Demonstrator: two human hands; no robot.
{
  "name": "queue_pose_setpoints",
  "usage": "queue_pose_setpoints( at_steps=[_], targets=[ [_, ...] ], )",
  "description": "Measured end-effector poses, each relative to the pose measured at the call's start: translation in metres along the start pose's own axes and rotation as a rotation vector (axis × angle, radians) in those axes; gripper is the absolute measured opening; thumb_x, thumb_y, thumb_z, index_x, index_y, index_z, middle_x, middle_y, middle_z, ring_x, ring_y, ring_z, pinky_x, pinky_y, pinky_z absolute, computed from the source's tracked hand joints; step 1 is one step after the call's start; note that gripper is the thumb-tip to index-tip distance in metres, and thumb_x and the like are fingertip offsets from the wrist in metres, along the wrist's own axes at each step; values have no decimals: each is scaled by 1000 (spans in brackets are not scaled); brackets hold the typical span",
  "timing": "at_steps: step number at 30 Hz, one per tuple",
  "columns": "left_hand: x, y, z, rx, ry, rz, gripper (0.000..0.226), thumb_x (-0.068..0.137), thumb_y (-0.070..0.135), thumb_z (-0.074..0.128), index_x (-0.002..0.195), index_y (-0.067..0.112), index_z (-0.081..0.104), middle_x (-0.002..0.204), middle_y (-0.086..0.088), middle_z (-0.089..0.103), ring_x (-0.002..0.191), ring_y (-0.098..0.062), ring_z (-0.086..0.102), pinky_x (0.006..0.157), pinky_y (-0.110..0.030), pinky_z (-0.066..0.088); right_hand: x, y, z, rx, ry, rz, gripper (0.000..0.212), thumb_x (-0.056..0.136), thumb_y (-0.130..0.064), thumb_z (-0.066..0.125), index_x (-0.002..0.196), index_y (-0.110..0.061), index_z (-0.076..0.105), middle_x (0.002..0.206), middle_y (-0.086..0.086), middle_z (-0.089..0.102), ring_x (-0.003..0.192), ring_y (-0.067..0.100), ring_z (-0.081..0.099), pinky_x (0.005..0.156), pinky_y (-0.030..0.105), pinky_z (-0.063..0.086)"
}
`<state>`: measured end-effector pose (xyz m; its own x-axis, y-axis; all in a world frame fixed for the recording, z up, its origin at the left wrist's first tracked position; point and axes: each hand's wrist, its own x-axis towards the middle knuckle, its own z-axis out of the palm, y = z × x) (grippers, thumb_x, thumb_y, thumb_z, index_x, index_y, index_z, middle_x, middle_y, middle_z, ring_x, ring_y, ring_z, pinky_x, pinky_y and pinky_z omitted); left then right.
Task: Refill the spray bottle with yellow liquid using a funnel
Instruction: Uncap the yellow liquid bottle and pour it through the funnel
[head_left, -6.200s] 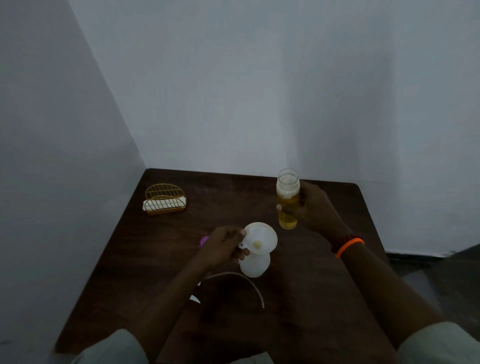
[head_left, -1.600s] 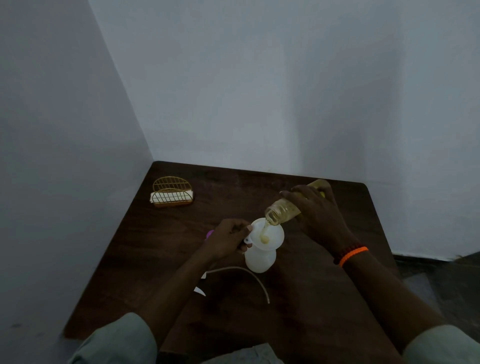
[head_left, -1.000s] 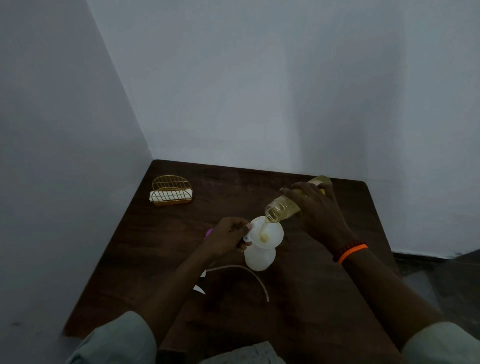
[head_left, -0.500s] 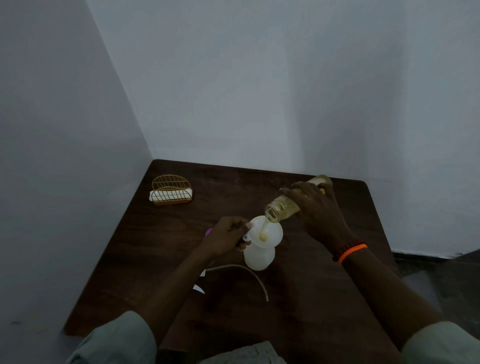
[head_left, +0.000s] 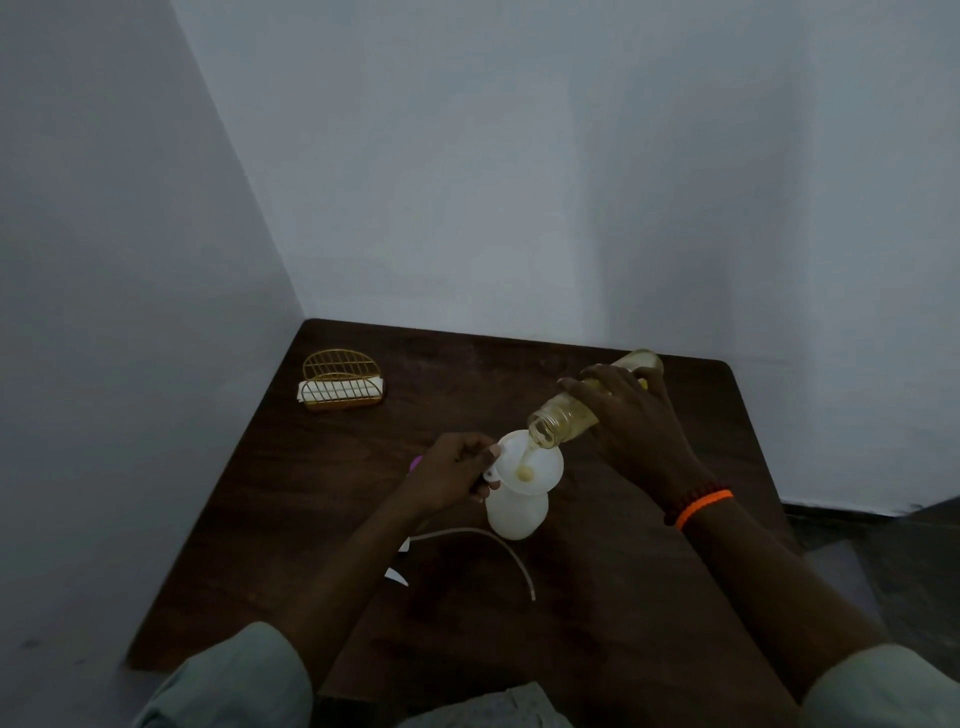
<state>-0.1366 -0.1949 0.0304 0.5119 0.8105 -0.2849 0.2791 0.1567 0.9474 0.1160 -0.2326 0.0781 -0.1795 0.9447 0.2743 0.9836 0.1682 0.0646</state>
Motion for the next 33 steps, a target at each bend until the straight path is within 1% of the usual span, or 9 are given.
queue_pose_setpoints(
  at_steps=[7, 10, 14, 18, 28, 33],
  targets=[
    [-2, 1, 0, 2, 5, -10, 26, 103, 22, 52, 107, 3, 69, 79, -7, 69, 65, -13, 64, 59, -26, 54, -1, 1, -2, -1, 6, 5, 70, 73, -15, 82, 137, -26, 56, 132, 7, 60, 124, 27, 57, 104, 51, 32],
    [-3, 2, 1, 3, 14, -14, 25, 103, 22, 52, 107, 3, 69, 80, -8, 69, 64, -13, 64, 58, -24, 54, -2, 1, -3, 0, 9, 4, 70, 72, -15, 83, 136, -26, 57, 132, 7, 60, 124, 28, 57, 103, 51, 34],
    [-3, 3, 1, 10, 9, 4, 25, 103, 21, 52, 108, 4, 69, 80, -7, 69, 64, -12, 64, 57, -23, 54, -4, 2, -3, 1, 18, 2, 71, 70, -15, 84, 135, -26, 57, 131, 6, 61, 123, 27, 58, 103, 49, 31],
    [-4, 4, 1, -6, 11, 6, 26, 103, 19, 51, 109, 0, 68, 79, -8, 68, 63, -12, 63, 56, -22, 54, -4, 3, -4, -1, -5, 8, 73, 70, -15, 84, 136, -27, 55, 133, 6, 60, 124, 27, 57, 104, 53, 36],
    [-2, 2, 1, -15, 12, -23, 26, 103, 22, 52, 109, 3, 69, 79, -8, 69, 62, -11, 63, 55, -22, 53, -3, 3, -7, -5, 3, 10, 69, 74, -17, 82, 137, -29, 55, 134, 5, 59, 126, 25, 56, 105, 49, 30],
    [-2, 1, 2, -24, 15, -16, 26, 103, 22, 52, 109, 4, 69, 79, -7, 69, 62, -11, 63, 56, -23, 53, -4, 4, -8, -6, 6, 7, 70, 73, -16, 81, 137, -28, 56, 134, 5, 59, 126, 26, 56, 105, 50, 33]
  ],
)
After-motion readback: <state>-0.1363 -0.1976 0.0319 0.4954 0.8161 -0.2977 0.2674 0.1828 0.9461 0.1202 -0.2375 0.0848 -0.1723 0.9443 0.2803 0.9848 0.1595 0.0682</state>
